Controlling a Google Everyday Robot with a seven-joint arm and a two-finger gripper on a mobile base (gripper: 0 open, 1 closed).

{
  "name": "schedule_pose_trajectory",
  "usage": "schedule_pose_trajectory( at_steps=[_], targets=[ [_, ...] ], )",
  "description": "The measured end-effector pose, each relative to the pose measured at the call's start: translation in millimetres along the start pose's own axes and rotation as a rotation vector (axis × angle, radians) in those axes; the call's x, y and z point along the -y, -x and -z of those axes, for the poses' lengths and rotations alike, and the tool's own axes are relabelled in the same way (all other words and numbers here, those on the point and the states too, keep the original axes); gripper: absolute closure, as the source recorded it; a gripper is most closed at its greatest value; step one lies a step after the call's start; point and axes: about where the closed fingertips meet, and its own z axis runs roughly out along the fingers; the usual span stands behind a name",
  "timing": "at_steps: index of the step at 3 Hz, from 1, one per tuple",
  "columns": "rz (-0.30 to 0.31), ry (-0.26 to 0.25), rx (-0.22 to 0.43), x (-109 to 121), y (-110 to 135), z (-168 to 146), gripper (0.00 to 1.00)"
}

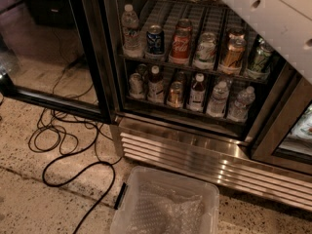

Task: Pick green can from top shelf of fridge

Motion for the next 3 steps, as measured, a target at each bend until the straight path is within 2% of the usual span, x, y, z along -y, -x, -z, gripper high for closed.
schedule_pose_trajectory(
  at_steps=[1, 2, 3],
  targets=[
    [-0.043, 0.002, -0.091, -7.3, -31.3, 30.6, 1.00],
    [-0.093, 0.001, -0.225, -9.4, -70.8, 55.7, 1.00],
    [-0.100, 0.012, -0.243, -12.8, -75.4, 56.7, 1.00]
  ],
)
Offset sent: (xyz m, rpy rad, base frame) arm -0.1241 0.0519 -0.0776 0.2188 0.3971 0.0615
